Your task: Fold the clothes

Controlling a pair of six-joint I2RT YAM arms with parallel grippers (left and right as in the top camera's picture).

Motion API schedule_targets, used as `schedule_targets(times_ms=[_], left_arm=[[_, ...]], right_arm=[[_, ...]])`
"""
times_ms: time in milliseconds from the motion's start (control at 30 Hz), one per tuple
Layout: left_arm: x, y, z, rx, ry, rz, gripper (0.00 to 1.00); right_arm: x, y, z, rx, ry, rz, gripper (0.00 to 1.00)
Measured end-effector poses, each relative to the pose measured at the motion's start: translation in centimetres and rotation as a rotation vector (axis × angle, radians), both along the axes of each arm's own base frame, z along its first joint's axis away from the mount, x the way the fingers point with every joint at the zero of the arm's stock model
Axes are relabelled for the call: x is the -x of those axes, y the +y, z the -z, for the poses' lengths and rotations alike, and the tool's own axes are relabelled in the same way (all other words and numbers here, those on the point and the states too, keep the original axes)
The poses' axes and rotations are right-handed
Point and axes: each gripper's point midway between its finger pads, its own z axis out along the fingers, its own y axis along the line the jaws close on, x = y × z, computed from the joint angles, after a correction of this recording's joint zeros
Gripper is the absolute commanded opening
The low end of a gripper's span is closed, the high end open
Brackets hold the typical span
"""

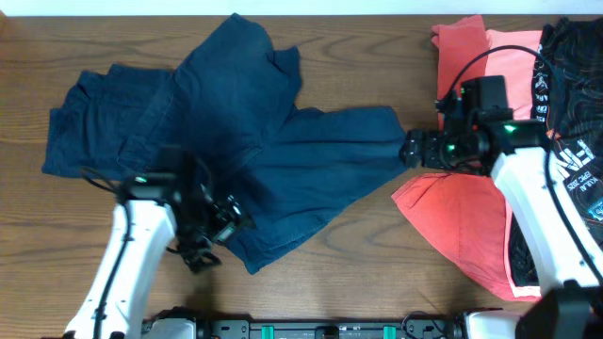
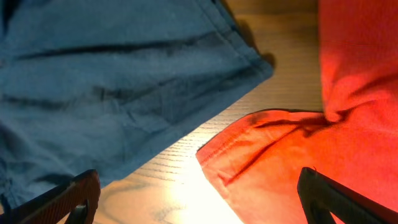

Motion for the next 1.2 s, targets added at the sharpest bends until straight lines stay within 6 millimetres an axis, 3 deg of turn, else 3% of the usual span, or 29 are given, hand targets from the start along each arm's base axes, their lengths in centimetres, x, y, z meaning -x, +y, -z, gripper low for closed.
schedule_targets(times_ms=[167,400,433,533,667,700,933,1200], left_arm=[[1.6,-2.9,3.7,0.013,0.058,-0.073,0.98],[2.2,-6.7,6.9,0.051,0.054,-0.169,1.00],[2.3,-6.7,7.2,0.038,0.057,-0.184,0.96],[2.6,-6.1,8.1,-0.030,0.069,-0.243,0.54],[1.8,-4.8,8.6,-0.114,0.028,-0.307,0.13],[1.6,-4.5,8.7,-0.128,0.018,-0.317,0.07],[1.2,-3.8,8.8,-0.161,-0.019,-0.298,0.06],[2.7,-1.8,8.2,-0.246,-0.033,-0.230,0.06]], right_arm=[[-1.5,0.9,2.4,-0.009,0.020,-0.005,0.99],[-2.4,1.1,2.8,-0.027,0.011,0.028,0.99],[-2.4,1.2,2.8,-0.029,0.012,0.034,0.99],[-2.3,1.1,2.8,-0.033,0.020,0.048,0.99],[-1.8,1.1,3.0,-0.033,0.047,0.061,0.99],[-1.4,1.0,3.2,-0.033,0.067,0.069,0.99],[0.2,1.7,3.9,-0.029,0.138,0.076,0.98],[2.0,2.7,7.1,-0.031,0.188,0.129,0.84]])
